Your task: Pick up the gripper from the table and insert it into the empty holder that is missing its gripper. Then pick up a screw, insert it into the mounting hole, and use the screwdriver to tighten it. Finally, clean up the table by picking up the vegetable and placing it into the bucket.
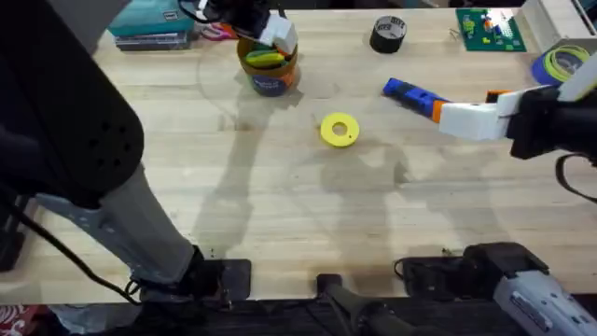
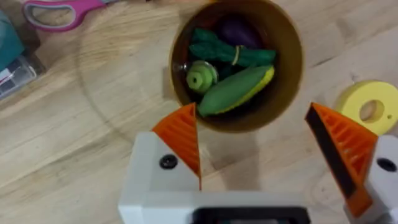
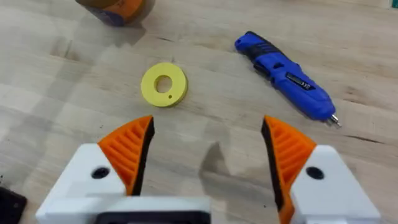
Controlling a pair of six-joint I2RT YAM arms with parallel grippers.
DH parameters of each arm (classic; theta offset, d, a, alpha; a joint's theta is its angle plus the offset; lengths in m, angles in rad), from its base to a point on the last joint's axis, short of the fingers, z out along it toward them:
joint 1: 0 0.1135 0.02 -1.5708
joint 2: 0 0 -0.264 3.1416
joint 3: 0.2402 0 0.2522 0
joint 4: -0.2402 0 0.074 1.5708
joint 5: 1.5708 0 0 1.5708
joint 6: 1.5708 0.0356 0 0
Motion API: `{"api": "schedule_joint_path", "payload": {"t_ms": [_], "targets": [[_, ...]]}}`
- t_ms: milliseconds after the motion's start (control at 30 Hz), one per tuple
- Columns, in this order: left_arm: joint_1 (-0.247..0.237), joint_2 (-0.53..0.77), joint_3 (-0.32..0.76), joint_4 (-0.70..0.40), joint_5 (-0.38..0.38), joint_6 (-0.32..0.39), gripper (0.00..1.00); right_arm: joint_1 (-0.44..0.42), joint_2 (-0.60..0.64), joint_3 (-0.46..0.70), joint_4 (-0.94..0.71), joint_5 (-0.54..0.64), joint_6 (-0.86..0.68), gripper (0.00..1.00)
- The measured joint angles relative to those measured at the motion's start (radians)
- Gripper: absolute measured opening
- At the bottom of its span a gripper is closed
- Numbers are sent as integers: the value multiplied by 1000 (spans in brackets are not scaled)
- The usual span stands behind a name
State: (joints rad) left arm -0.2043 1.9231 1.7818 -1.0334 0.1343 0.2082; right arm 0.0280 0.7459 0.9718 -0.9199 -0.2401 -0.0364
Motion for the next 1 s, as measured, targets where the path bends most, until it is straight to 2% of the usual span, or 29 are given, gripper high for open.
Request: {"api": "schedule_joint_path", "payload": {"t_ms": [167, 600, 700, 833, 1000], "targets": [[0, -75, 8, -58, -8, 1, 985, 0, 0, 0, 7, 0, 0, 997], [0, -462, 19, -369, -43, -7, 985, 0, 0, 0, 7, 0, 0, 998], [0, -544, 3, -407, -53, -13, 985, 0, 0, 0, 7, 0, 0, 998], [0, -680, -137, -394, -57, -26, 985, 0, 0, 0, 7, 0, 0, 998], [0, -855, -427, -304, -58, -52, 985, 0, 0, 0, 7, 0, 0, 998]]}}
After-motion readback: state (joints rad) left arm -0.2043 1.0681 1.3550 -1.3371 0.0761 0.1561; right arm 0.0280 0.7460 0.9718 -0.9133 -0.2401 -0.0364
